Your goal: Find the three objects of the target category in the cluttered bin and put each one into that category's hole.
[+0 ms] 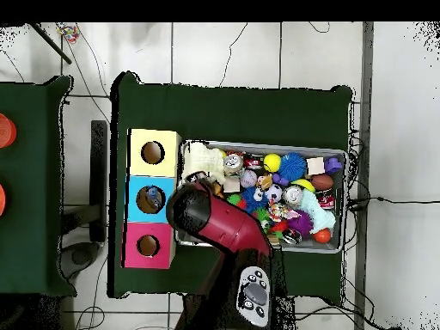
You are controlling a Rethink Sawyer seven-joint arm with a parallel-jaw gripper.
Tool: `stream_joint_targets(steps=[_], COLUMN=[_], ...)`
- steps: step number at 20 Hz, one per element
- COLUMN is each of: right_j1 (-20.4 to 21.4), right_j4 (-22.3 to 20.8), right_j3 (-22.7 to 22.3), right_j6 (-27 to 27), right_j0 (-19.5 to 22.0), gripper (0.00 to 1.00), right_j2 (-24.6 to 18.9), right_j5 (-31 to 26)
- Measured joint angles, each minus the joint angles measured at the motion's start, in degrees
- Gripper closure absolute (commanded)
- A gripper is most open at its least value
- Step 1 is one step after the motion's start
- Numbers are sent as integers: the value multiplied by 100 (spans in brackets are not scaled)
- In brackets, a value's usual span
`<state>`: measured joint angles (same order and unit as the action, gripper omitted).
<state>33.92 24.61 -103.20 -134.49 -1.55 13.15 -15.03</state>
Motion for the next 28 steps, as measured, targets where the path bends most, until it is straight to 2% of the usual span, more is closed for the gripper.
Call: stream_joint_targets(steps=[11, 18, 24, 28], right_j1=[733, 1253, 1685, 1823], right_j4=[-351, -585, -613, -615], right_j3=[68, -183, -577, -770], right_j6=[0, 0, 0, 0], right_j0=[157, 263, 124, -179], gripper=[100, 100, 100, 100], right_j2=[2, 3, 30, 170], right_j5=[-99, -99, -100, -99])
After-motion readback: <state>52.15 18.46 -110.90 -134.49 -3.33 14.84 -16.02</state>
